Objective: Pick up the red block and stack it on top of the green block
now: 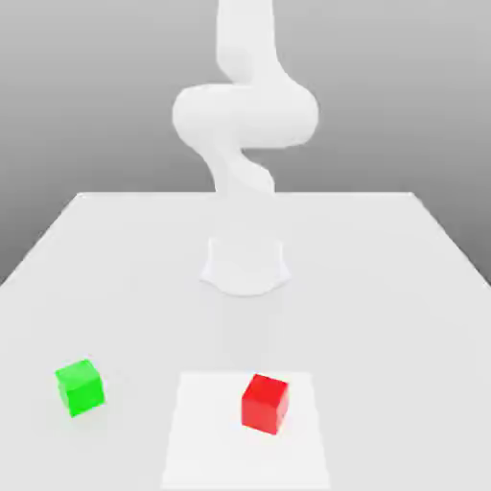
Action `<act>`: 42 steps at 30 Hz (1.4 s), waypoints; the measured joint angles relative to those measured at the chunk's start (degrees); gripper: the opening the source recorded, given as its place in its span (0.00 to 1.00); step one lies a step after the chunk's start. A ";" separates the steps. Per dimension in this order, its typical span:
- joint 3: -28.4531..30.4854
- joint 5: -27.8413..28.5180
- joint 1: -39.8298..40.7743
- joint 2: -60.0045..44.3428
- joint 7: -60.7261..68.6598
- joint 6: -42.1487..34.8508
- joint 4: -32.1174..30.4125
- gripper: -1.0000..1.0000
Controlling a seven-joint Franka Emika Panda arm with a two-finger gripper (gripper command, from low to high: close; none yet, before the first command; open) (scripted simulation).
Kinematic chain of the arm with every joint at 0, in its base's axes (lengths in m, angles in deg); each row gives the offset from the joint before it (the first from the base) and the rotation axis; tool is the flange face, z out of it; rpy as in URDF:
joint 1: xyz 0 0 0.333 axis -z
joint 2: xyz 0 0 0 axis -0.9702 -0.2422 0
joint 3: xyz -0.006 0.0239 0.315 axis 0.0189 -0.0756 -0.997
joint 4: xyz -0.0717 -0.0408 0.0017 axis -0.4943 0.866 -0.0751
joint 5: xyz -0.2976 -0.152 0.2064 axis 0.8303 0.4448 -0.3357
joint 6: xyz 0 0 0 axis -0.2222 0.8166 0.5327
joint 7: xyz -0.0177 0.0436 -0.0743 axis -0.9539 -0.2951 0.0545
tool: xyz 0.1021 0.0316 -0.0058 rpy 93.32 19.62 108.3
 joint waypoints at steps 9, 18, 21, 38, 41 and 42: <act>-0.02 -7.18 -2.29 -20.08 -5.40 10.87 -10.50 0.50; -3.23 -2.37 -1.31 -38.34 -19.06 22.04 -20.89 0.50; -2.52 2.21 -1.46 -43.73 -24.37 26.05 -22.69 0.50; -1.96 3.81 -1.79 -51.03 -25.79 32.27 -21.97 0.00; -2.28 3.16 -1.64 -45.84 -25.36 27.82 -22.76 0.00; -2.35 2.85 -1.64 -44.15 -25.18 26.34 -23.05 0.00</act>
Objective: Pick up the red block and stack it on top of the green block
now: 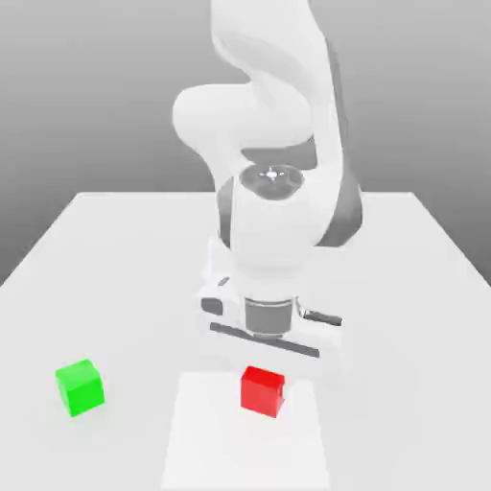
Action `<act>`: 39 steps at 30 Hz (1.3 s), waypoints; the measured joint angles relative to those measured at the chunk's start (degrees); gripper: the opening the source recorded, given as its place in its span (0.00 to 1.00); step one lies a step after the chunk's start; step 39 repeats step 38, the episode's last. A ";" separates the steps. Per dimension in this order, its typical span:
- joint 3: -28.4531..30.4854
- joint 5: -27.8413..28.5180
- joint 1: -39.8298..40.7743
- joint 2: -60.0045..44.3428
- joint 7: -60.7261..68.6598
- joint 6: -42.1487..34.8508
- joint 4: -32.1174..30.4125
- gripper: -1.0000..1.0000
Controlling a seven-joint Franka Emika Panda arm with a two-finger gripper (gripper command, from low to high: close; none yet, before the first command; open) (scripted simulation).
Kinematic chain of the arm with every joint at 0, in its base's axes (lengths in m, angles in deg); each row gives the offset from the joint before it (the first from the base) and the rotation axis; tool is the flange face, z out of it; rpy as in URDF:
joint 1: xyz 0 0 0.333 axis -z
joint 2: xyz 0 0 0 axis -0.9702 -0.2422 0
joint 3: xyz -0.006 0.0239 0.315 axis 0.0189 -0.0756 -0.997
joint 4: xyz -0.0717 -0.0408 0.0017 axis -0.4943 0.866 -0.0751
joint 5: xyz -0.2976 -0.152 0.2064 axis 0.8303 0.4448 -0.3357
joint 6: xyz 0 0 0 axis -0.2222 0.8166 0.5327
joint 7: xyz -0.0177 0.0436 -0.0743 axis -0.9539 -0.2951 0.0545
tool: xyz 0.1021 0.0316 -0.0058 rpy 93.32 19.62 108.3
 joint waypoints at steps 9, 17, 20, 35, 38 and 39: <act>2.90 -0.18 11.20 3.00 21.33 -4.29 1.38 0.00; 8.68 -0.02 18.51 4.01 42.62 -7.02 3.08 0.00; 10.61 0.05 21.44 4.33 50.60 -8.04 3.71 0.00; 10.12 -5.30 27.72 -6.49 67.61 0.83 5.36 0.00; 9.95 -5.63 27.85 -7.17 67.83 1.47 5.34 1.00; 9.95 -5.63 27.85 -7.17 67.83 1.47 5.34 1.00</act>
